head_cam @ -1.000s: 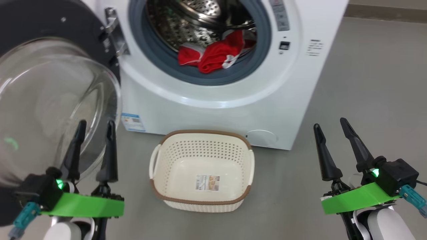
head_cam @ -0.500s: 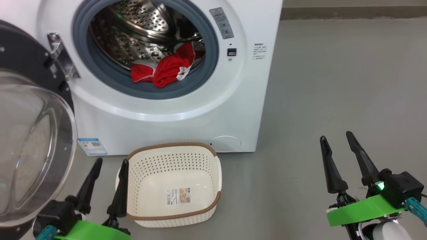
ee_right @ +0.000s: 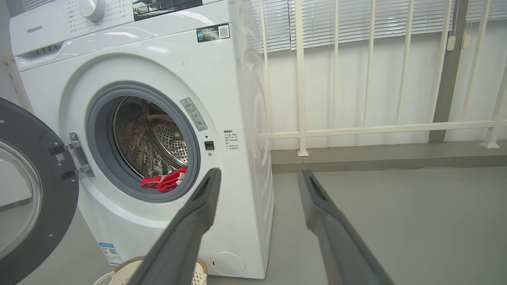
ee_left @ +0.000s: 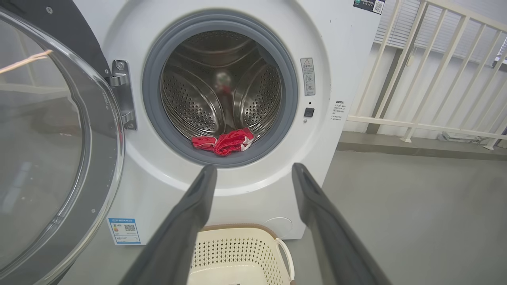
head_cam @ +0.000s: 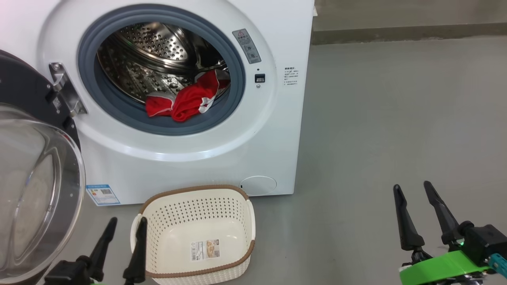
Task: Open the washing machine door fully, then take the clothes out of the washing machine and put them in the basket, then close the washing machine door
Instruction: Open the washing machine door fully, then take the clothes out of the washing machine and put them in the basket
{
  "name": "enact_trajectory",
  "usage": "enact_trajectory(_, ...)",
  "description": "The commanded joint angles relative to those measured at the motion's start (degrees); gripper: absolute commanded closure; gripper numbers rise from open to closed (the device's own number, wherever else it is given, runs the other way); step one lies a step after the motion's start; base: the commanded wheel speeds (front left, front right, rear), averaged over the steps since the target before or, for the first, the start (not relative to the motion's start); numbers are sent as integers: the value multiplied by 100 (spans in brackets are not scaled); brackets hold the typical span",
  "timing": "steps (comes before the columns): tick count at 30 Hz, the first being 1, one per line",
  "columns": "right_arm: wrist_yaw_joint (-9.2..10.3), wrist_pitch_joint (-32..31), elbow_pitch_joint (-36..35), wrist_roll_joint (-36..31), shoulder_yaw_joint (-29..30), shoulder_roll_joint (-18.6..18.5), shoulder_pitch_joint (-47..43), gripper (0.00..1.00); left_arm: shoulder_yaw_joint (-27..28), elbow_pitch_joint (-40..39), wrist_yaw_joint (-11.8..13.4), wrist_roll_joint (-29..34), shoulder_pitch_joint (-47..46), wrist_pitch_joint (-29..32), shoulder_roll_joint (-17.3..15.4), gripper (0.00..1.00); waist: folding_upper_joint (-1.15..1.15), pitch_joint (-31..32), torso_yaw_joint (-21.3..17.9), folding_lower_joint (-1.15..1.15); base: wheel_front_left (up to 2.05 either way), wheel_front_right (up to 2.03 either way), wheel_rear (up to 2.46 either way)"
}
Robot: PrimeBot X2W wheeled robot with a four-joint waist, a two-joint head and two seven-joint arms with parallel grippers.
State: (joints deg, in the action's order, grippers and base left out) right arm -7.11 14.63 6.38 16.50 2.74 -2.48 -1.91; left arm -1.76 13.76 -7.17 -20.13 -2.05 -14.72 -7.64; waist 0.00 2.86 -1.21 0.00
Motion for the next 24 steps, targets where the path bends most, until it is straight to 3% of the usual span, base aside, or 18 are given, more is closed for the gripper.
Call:
enact_trajectory(1, -37, 37, -143, -76, -89, -40, 85, 0, 270, -131, -32, 59, -75, -28, -71, 0, 0, 29, -7, 0, 0, 0, 0)
enact_trajectory(12, -37, 37, -199, -119, 235, -40, -70, 0, 371, -258, -32, 97, 60, -28, -171, 0, 0, 119, -26, 0, 0, 0, 0)
enact_trajectory(24, -37, 37, -239, -128, 168, -40, -77, 0, 420, -173, -32, 233, 27, -28, -143, 0, 0, 97, -4, 0, 0, 0, 0)
